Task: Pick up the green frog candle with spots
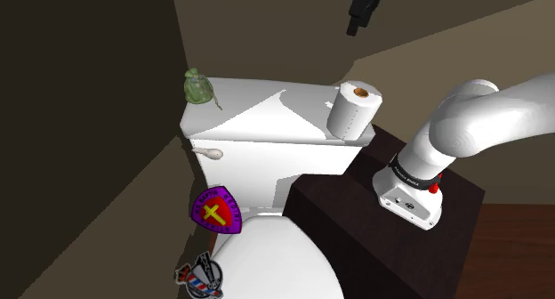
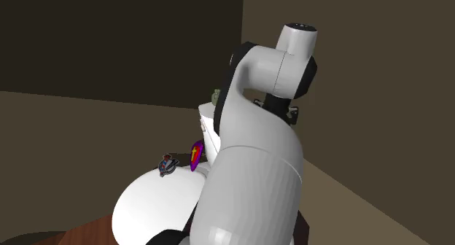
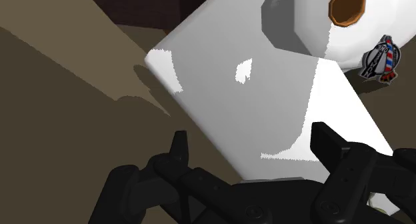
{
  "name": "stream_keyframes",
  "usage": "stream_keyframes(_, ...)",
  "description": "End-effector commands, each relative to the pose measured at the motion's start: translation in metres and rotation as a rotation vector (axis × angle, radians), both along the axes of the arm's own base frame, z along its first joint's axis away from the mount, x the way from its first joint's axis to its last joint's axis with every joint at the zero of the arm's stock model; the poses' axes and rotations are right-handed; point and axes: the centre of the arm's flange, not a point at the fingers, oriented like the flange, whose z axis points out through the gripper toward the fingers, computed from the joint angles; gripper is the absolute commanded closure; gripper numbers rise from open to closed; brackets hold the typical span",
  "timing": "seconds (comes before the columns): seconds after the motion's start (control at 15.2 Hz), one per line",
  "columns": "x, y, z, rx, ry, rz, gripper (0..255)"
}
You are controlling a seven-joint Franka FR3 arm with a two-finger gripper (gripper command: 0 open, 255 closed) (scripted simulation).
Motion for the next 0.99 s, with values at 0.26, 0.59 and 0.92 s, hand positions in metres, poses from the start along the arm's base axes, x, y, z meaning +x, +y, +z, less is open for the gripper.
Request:
stream_keyframes(0.26, 0.019, 0.043, -0.021, 0.0, -0.017, -0.025, 0)
stream_keyframes(0.59, 0.045, 0.096, -0.047, 0.001, -0.038, -0.056, 0)
stream_keyframes(0.92, 0.073, 0.148, -0.072, 0.001, -0.06, -0.087, 0)
